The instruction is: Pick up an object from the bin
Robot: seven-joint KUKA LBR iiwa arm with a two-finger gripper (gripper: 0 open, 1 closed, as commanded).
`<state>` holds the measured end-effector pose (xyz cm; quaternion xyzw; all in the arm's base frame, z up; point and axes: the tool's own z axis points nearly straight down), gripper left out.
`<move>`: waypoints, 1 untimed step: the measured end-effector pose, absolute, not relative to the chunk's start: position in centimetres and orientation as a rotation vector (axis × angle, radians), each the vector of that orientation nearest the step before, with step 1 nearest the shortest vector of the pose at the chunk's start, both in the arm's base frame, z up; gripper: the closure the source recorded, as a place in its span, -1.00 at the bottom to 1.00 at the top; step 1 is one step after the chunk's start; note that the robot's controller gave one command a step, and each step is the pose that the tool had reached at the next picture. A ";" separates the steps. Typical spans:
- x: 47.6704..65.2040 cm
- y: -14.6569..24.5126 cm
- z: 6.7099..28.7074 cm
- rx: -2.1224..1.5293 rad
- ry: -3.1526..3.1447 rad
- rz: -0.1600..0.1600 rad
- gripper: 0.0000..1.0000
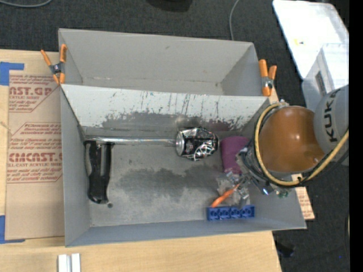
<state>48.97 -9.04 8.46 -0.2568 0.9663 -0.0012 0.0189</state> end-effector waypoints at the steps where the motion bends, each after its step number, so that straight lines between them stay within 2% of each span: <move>1: 49.0 -9.7 7.5 -0.734 3.001 -0.007 1.00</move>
Offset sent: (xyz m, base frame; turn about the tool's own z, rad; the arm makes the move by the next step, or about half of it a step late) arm -0.0037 -0.0149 -0.0022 -0.0153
